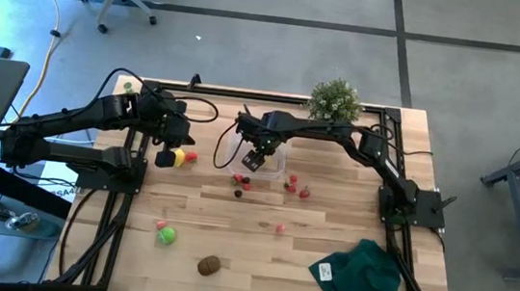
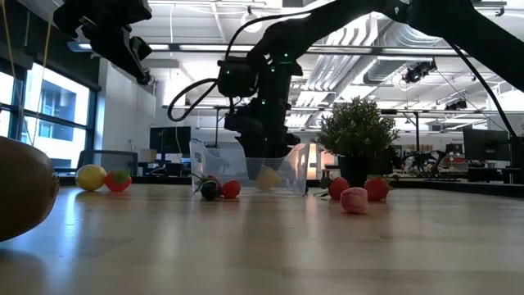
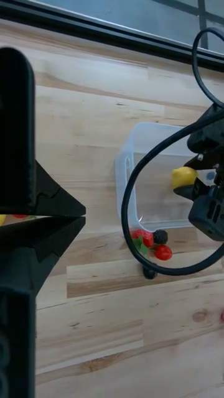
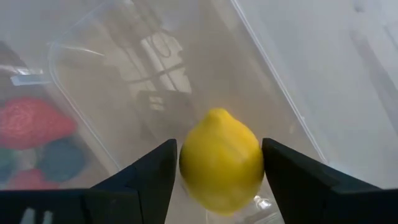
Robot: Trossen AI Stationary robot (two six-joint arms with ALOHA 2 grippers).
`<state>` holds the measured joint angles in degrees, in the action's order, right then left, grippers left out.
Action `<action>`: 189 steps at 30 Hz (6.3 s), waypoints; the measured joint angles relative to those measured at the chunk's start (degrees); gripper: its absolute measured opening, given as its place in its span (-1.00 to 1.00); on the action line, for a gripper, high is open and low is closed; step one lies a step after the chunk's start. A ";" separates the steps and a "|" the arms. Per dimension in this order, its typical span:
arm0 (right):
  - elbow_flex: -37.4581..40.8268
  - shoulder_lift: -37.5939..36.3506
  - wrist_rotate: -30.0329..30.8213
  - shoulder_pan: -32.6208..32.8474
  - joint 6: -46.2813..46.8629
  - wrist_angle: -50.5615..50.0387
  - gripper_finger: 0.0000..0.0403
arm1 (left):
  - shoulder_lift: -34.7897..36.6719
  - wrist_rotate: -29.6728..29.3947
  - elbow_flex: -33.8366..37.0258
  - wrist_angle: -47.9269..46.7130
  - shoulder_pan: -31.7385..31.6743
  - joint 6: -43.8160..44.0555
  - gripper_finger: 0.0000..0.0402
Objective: Pick and placing Produce into tupperware
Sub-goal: Put the yellow lemon into the transparent bin, then put the red strawberry into the transparent bin
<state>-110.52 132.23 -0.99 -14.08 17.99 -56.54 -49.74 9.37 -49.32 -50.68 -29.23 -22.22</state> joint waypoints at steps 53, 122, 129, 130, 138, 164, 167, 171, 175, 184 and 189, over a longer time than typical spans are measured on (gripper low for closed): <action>55.22 -52.88 6.39 17.56 22.74 17.81 0.13 | -0.02 0.00 0.00 0.00 0.00 0.00 -0.99; 64.50 -40.03 -3.75 13.32 -15.93 30.03 -0.02 | 0.00 0.00 0.00 0.01 -0.02 0.00 -0.99; 64.50 -40.00 -3.76 13.35 -14.88 29.47 -0.02 | 0.00 0.02 0.00 0.01 -0.02 0.00 -0.99; 64.50 -40.00 -3.76 13.37 -14.37 29.37 -0.02 | 0.00 0.00 0.00 0.00 0.00 0.00 -0.99; 64.50 -40.00 -4.28 13.35 -12.42 28.38 -0.19 | 0.00 0.02 0.00 0.02 -0.02 0.00 -0.99; 63.40 -45.49 -5.69 13.37 -9.22 30.08 -0.34 | 0.00 0.00 0.00 0.00 -0.02 0.00 -0.99; 61.07 -49.04 -5.67 13.37 -8.97 29.38 -0.34 | 0.00 0.02 0.00 0.00 0.00 0.00 -0.99; 55.49 -52.43 -2.13 13.37 -9.03 29.39 -0.34 | 0.00 0.02 0.00 0.01 -0.02 0.00 -0.99; 47.90 -52.79 3.37 12.47 -11.79 27.98 -0.34 | 0.00 0.00 0.00 0.00 -0.02 0.00 -0.99; 30.49 -41.30 4.25 5.49 -17.97 21.94 -0.34 | -0.02 0.01 0.00 0.00 -0.02 0.00 -0.99; 21.55 -28.76 1.61 1.98 -21.61 15.75 -0.34 | 0.00 0.02 0.00 0.00 -0.01 0.00 -0.99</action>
<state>-88.97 103.47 0.62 -12.10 -3.62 -40.79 -49.74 9.39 -49.32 -50.68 -29.24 -22.22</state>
